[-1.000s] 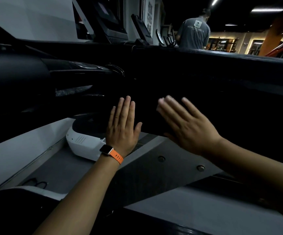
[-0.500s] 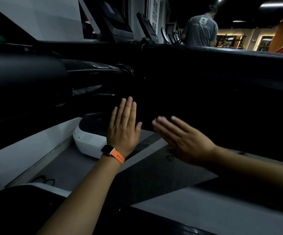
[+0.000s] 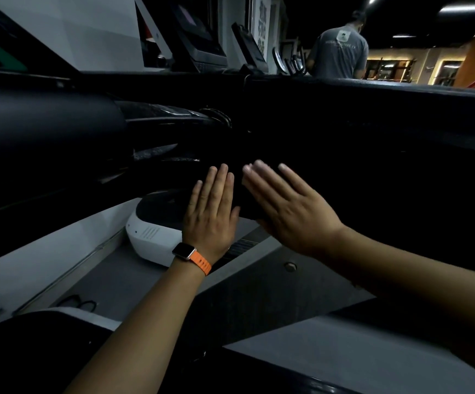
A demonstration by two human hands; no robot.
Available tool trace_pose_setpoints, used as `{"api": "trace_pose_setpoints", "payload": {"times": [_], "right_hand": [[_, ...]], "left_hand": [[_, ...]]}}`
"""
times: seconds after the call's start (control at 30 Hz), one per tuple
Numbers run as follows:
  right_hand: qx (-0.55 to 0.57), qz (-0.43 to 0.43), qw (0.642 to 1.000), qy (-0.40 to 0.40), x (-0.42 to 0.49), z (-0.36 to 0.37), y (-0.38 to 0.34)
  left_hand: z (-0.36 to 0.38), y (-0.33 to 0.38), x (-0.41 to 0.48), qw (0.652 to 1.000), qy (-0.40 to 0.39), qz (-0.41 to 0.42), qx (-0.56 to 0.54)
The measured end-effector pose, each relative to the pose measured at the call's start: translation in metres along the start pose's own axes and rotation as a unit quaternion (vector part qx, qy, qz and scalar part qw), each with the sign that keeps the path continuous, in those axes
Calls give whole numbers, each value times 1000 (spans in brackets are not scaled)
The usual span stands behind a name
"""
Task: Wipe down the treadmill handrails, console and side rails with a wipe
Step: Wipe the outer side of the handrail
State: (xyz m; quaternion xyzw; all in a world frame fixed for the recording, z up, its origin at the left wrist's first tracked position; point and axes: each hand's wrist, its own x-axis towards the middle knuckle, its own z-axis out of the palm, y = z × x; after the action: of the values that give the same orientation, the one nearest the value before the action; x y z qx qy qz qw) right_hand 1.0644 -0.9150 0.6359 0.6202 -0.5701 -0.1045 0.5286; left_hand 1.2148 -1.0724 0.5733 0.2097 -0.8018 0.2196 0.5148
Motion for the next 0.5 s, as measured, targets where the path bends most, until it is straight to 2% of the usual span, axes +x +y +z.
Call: {"api": "trace_pose_setpoints", "payload": {"times": [0.2,0.37,0.5], "right_hand": [[-70,-77,994,-38,-20,10,-18],[11,-9,999,-29,-41,-1,-1],[10,47,999,-6,-20,-13,13]], "left_hand": [[-1,-2,1,1000,-13,9,1],[-2,1,2,1000,-19,5,7],[-3,9,12,1000,-8,5,-2]]}}
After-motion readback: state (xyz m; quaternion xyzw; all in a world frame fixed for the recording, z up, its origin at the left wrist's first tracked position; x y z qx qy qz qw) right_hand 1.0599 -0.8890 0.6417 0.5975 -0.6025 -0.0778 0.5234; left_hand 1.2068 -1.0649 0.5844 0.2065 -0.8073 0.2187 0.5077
